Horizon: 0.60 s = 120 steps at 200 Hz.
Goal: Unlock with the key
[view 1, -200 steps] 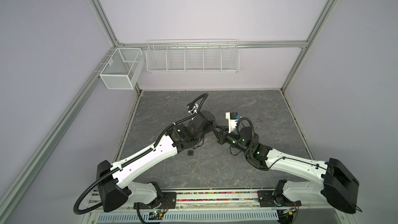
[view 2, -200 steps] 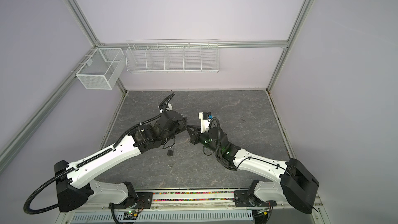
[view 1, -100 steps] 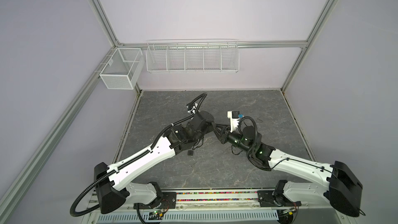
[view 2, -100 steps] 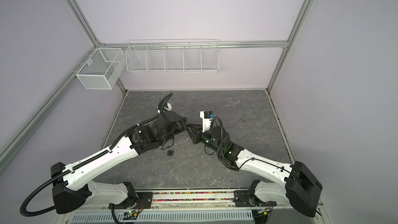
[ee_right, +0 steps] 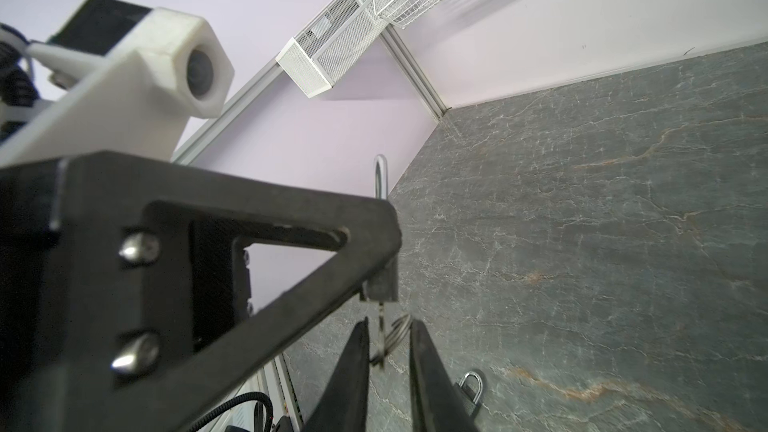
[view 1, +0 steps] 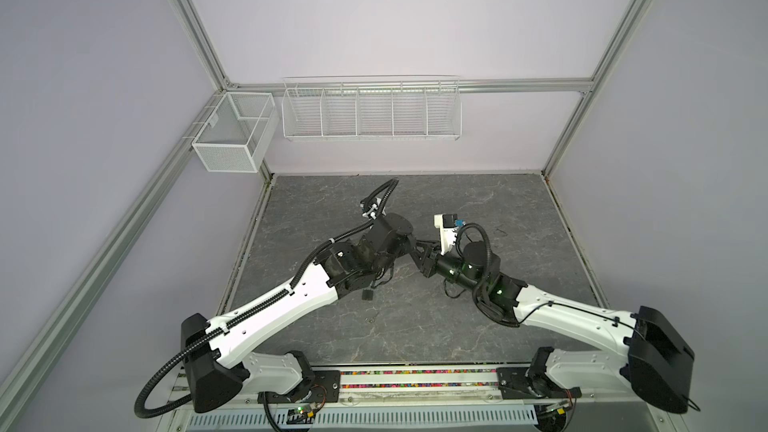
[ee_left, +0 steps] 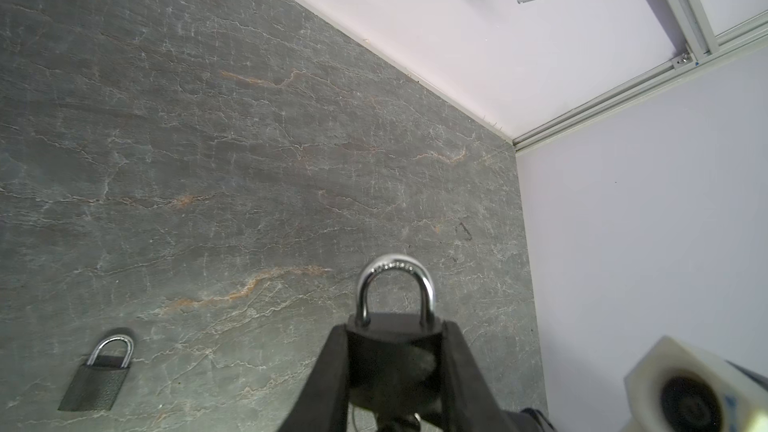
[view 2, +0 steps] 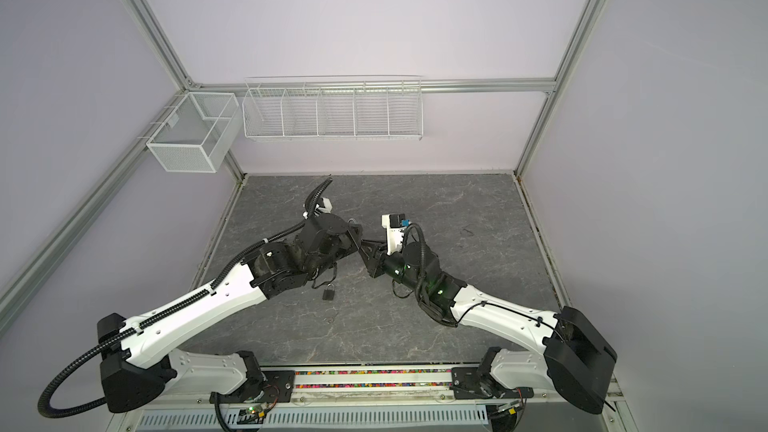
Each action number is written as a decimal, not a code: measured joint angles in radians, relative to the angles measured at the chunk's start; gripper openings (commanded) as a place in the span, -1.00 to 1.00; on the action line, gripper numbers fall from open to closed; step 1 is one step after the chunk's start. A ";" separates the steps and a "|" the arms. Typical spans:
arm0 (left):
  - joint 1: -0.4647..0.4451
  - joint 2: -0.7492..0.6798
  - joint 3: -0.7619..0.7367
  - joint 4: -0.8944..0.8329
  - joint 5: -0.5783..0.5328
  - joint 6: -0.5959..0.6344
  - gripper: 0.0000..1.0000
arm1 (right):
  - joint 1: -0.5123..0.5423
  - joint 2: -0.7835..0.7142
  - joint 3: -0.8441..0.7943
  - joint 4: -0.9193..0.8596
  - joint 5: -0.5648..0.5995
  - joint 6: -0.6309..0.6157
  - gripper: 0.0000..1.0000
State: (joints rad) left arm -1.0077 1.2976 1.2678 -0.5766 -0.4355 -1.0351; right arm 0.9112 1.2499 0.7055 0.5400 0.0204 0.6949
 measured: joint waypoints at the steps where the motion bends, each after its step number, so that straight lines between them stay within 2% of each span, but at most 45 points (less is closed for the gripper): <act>1: 0.000 0.000 0.000 0.001 0.000 0.000 -1.00 | 0.000 0.000 0.000 0.000 0.000 0.000 -0.58; 47: 0.000 -0.022 -0.029 0.019 0.006 0.000 -1.00 | 0.000 0.002 0.004 0.000 -0.003 0.001 -0.68; 61: 0.000 -0.023 -0.029 0.022 0.004 0.000 -1.00 | -0.002 0.002 0.004 -0.001 -0.002 0.003 -0.79; 87: 0.000 -0.026 -0.031 0.027 -0.003 0.000 -1.00 | -0.008 0.009 0.008 -0.003 -0.003 0.014 -0.87; 120: 0.000 -0.047 -0.062 0.058 -0.006 0.000 -1.00 | -0.009 0.013 0.011 -0.003 -0.021 0.042 -0.87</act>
State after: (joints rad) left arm -1.0080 1.2507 1.2060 -0.5182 -0.4412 -1.0348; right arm 0.9020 1.2625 0.7166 0.5373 -0.0002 0.7372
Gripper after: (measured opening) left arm 0.287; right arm 0.090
